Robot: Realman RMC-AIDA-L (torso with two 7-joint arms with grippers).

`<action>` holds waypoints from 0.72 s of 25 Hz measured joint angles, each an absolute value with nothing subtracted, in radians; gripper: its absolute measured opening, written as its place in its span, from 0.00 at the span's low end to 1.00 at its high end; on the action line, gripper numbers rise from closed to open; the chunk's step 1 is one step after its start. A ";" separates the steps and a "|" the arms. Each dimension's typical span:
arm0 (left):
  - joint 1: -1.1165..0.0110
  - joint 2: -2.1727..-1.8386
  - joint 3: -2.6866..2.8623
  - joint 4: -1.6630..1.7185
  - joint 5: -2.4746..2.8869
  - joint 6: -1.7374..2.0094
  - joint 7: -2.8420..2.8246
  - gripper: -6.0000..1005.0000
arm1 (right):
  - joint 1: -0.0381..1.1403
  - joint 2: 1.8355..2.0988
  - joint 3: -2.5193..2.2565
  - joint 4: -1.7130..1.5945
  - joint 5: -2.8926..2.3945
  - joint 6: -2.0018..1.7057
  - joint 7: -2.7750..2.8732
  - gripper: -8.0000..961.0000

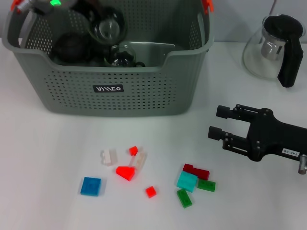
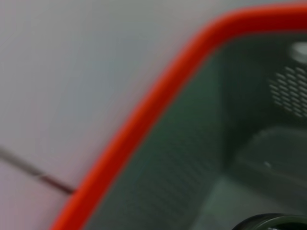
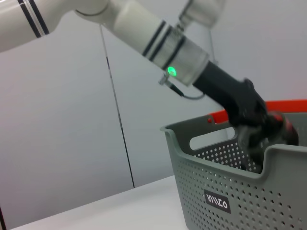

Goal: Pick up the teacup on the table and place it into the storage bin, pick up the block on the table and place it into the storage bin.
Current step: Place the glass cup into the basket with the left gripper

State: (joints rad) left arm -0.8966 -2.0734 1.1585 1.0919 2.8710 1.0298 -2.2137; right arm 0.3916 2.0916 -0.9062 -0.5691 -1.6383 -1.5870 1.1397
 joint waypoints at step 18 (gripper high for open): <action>-0.942 -2.082 1.283 0.753 2.859 0.720 -2.169 0.15 | 0.383 2.091 -0.905 -0.561 -1.637 -1.580 1.140 0.65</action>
